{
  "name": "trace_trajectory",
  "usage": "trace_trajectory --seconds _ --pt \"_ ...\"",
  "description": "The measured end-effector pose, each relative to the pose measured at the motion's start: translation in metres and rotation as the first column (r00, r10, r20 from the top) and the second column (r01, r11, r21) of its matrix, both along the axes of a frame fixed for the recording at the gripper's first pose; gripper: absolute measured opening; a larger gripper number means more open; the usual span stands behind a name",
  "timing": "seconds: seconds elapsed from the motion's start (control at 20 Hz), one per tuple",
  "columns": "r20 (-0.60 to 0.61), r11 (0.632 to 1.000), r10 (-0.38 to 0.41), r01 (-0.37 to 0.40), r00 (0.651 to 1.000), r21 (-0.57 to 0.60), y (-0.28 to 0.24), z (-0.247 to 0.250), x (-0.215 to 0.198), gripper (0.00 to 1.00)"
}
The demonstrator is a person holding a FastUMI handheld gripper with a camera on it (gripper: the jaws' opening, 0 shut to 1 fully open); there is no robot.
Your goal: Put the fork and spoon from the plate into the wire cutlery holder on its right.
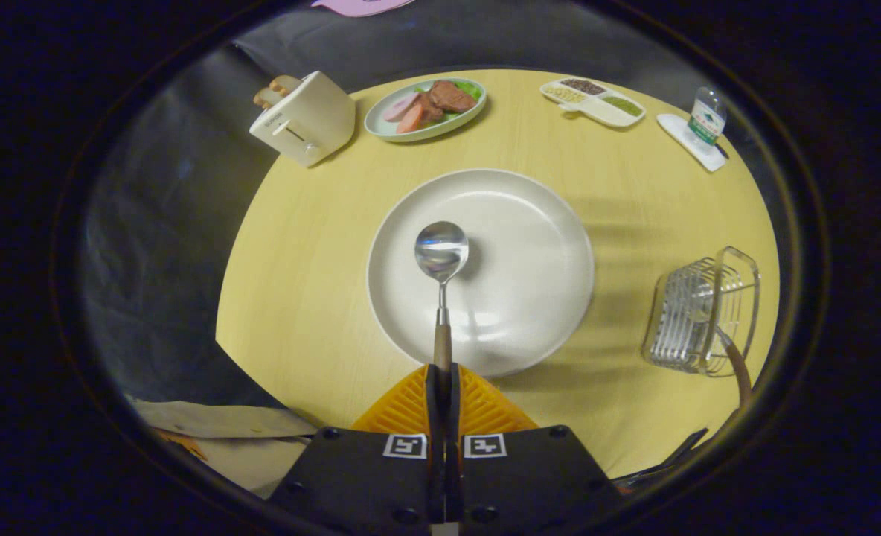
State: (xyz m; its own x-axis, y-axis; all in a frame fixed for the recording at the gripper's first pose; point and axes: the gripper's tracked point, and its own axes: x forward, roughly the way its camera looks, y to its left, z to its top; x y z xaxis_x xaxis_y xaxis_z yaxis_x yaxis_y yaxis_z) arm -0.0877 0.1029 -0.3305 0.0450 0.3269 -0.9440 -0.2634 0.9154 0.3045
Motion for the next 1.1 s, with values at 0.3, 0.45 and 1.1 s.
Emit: trace_trajectory --seconds 0.3,0.45,1.1 --pt "0.044 0.996 -0.05 0.054 0.998 -0.071 -0.061 0.031 0.007 0.04" --pt "0.049 0.993 -0.095 0.098 0.994 -0.07 -0.078 0.041 0.008 0.04" --pt "0.103 0.961 -0.253 0.262 0.962 -0.087 -0.165 0.08 0.027 0.04"
